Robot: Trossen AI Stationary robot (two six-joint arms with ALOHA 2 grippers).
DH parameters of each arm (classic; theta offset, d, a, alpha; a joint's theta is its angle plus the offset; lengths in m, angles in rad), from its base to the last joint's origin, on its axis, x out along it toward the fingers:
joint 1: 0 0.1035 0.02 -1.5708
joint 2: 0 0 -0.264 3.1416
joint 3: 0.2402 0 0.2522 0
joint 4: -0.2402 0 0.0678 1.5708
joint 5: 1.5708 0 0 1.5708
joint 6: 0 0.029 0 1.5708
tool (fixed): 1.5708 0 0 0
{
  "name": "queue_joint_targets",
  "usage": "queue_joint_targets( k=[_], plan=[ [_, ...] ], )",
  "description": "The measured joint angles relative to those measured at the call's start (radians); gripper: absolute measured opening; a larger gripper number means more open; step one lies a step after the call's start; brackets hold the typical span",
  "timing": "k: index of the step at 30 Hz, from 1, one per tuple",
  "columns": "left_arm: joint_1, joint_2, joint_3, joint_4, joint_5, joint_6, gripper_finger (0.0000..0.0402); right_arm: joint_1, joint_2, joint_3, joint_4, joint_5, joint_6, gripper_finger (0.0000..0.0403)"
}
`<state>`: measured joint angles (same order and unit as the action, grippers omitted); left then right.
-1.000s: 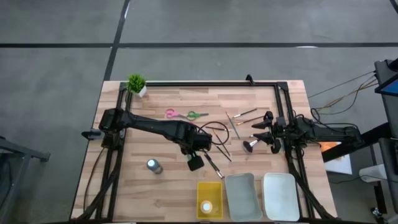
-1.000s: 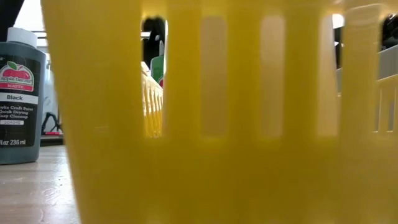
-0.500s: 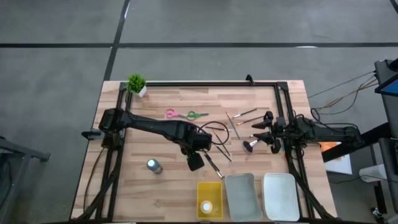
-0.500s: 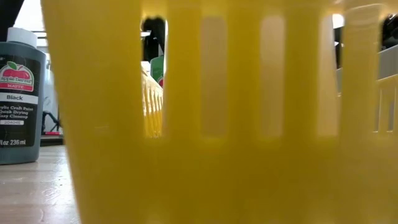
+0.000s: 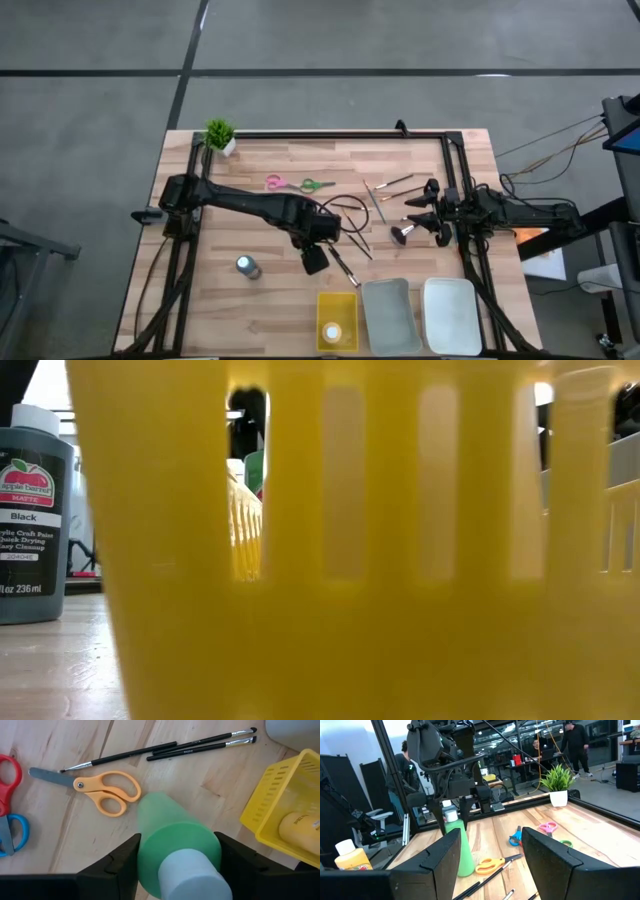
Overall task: Pick & Place Paint Supplies
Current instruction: Put the green paint bottle into the yellow bin
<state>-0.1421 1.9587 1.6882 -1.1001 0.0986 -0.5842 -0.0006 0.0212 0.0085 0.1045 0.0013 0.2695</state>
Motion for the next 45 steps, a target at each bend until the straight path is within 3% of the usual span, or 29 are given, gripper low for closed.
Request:
queue_joint_targets(
  k=[10,25,36,45],
  plan=[
    [-0.021,-0.051,0.0,0.025,-0.001,-0.052,0.0207,0.0,0.0,0.0,0.0,0.0,0.0,0.0207],
    [-0.182,-0.159,0.007,0.197,-0.05,-0.13,0.0209,0.0,0.0,0.0,0.0,0.0,0.0,0.0207],
    [-0.247,-0.097,0.192,0.119,-0.068,-0.096,0.0209,0.0,0.0,0.0,0.0,0.0,0.0,0.0207],
    [-0.247,0.037,0.357,0.054,-0.022,0.006,0.0209,0.0,0.0,0.0,0.0,0.0,0.0,0.0207]
  ],
)
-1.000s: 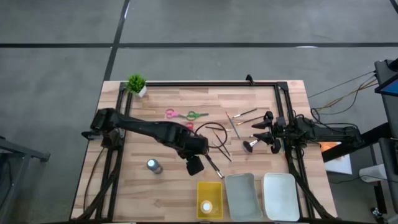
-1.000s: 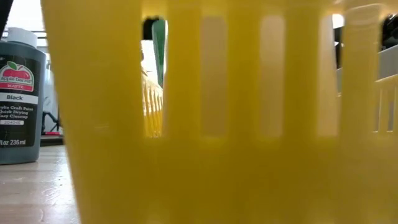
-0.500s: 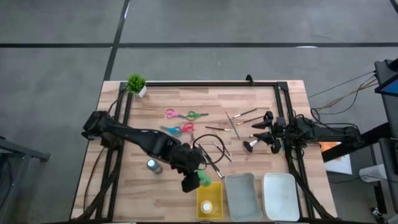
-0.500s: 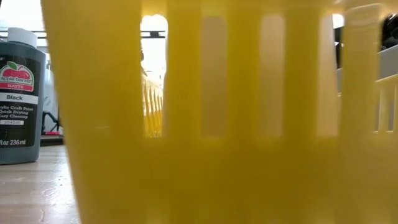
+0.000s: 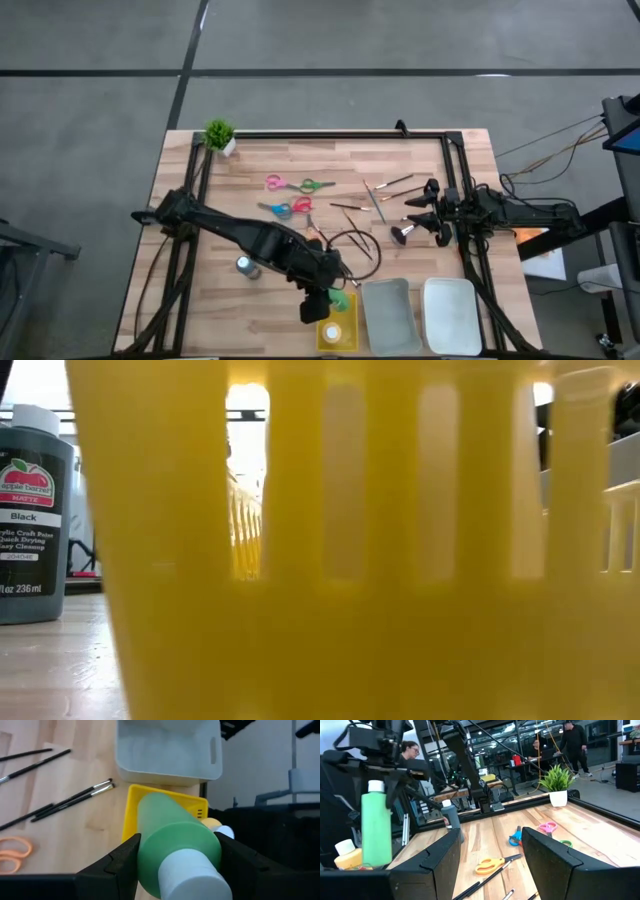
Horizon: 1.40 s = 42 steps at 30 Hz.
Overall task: Pick & Place Paint Supplies
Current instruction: Put the green paint bottle into the yellow bin
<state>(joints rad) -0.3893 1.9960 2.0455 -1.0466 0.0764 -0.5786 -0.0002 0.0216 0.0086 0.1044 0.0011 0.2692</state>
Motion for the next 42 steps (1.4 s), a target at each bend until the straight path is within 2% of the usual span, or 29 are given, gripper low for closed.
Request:
queue_joint_targets(
  k=[7,18,29,42],
  plan=[
    [0.005,0.086,0.088,-0.031,0.029,0.078,0.0209,0.0,0.0,0.0,0.0,0.0,0.0,0.0207],
    [0.01,0.157,0.089,-0.027,0.084,0.096,0.0209,0.0,0.0,0.0,0.0,0.0,0.0,0.0207],
    [0.013,0.201,0.088,-0.021,0.086,0.101,0.0209,0.0,0.0,0.0,0.0,0.0,0.0,0.0207],
    [0.019,0.201,-0.024,0.034,0.084,0.08,0.0209,0.0,0.0,0.0,0.0,0.0,0.0,0.0207]
  ],
)
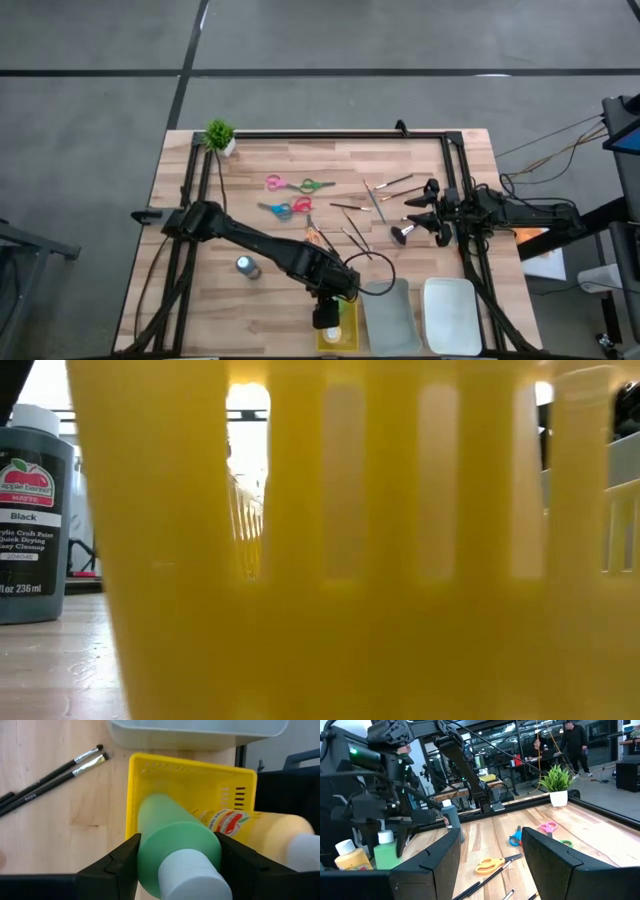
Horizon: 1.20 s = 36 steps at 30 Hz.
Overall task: Pick & Place Paint Supplies
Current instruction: Put the green paint bottle into the yellow bin
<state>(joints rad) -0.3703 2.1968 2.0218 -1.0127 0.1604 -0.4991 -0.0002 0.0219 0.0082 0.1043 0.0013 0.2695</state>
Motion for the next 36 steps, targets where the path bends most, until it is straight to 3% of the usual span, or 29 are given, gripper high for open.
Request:
queue_joint_targets(
  k=[5,19,36],
  plan=[
    [0.002,-0.002,-0.006,0.002,-0.001,-0.007,0.0218,0.0,0.0,0.0,0.0,0.0,0.0,0.0207],
    [0.006,-0.005,-0.006,0.007,0.001,-0.029,0.0299,0.0,0.0,0.0,0.0,0.0,0.0,0.0207],
    [0.005,-0.049,-0.005,0.008,0.002,-0.029,0.0304,0.0,0.0,0.0,0.0,0.0,0.0,0.0207]
  ],
)
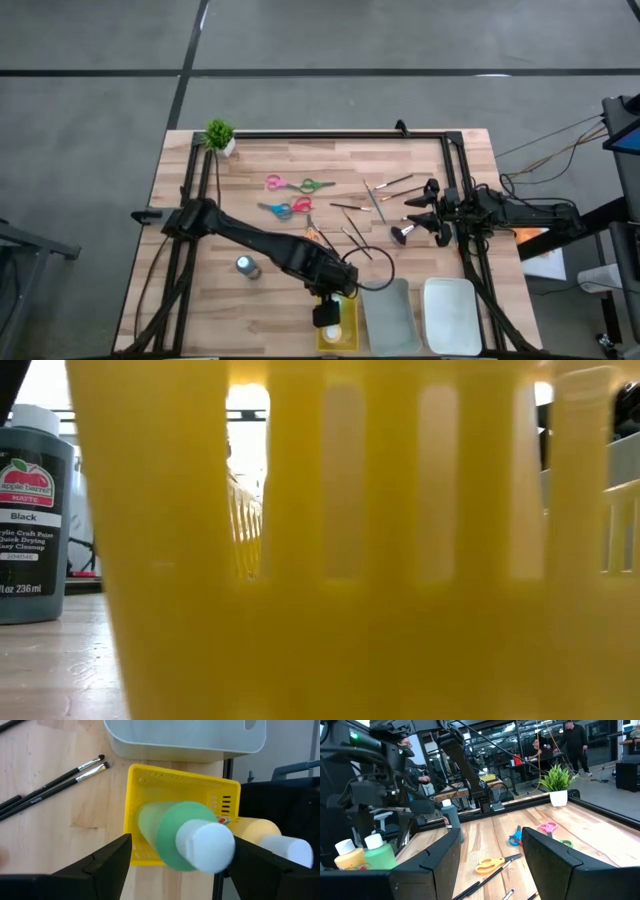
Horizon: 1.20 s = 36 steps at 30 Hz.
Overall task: Pick & Place Paint Supplies
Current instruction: Put the green paint bottle into the yellow bin, then put the blue paint bottle into the yellow bin
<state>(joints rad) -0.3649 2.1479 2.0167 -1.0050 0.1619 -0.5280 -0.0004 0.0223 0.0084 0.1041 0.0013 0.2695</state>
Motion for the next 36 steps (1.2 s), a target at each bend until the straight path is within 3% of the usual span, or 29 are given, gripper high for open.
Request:
queue_joint_targets(
  k=[7,17,31,36],
  plan=[
    [-0.001,-0.063,-0.001,-0.02,-0.021,-0.026,0.0304,0.0,0.0,0.0,0.0,0.0,0.0,0.0207],
    [-0.013,-0.141,-0.002,-0.054,-0.139,-0.065,0.0304,0.0,0.0,0.0,0.0,0.0,0.0,0.0207],
    [-0.033,-0.19,-0.012,-0.317,-0.246,-0.355,0.0304,0.0,0.0,0.0,0.0,0.0,0.0,0.0207],
    [-0.036,-0.207,-0.016,-0.382,-0.282,-0.366,0.0304,0.0,0.0,0.0,0.0,0.0,0.0,0.0207]
  ],
)
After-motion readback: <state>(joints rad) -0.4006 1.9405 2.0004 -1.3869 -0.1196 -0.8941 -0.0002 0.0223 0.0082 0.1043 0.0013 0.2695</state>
